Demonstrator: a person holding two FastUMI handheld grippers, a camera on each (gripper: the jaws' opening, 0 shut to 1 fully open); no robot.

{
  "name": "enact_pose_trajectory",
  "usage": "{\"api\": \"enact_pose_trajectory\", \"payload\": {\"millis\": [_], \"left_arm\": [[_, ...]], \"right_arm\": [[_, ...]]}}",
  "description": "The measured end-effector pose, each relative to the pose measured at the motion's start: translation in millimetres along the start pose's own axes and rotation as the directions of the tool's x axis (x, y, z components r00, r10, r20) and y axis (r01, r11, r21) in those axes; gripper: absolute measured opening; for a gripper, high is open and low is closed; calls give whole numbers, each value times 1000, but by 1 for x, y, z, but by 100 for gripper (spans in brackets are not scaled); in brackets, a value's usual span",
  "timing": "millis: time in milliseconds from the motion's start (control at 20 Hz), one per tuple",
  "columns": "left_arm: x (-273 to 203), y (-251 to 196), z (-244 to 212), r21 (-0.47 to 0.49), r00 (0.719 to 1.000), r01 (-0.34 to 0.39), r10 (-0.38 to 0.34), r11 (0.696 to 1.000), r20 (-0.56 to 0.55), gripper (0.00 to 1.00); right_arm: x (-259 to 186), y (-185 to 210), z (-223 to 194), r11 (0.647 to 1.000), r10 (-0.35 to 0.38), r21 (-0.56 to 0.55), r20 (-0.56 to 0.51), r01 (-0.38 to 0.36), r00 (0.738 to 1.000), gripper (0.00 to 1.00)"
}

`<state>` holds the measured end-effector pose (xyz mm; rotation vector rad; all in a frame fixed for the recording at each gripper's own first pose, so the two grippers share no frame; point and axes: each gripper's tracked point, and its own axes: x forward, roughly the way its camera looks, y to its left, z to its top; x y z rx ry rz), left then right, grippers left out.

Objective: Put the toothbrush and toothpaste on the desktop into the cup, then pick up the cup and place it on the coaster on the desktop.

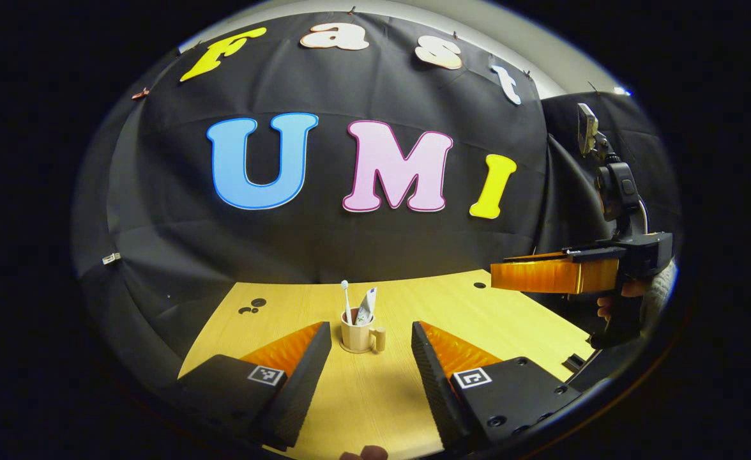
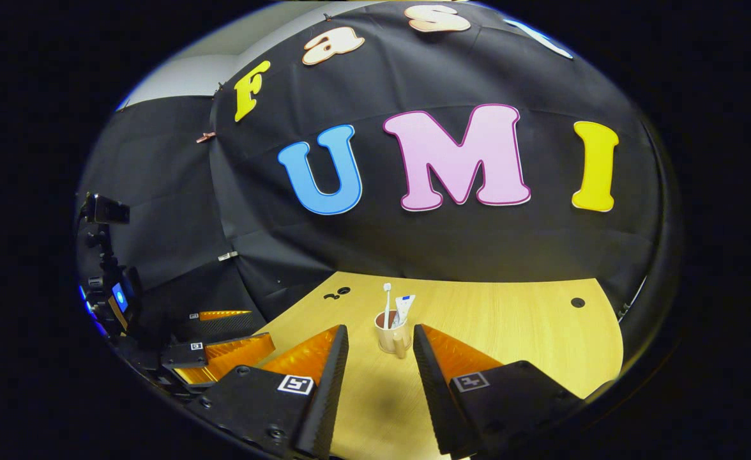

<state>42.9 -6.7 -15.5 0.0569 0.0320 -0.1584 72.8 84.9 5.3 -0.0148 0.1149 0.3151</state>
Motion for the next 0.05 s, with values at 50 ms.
{"api": "enact_pose_trajectory", "payload": {"millis": [50], "left_arm": [[0, -1, 1, 2, 1000, 2, -2, 1000, 1, 81]], "right_arm": [[-1, -1, -1, 1000, -2, -1, 1, 2, 1000, 65]]}}
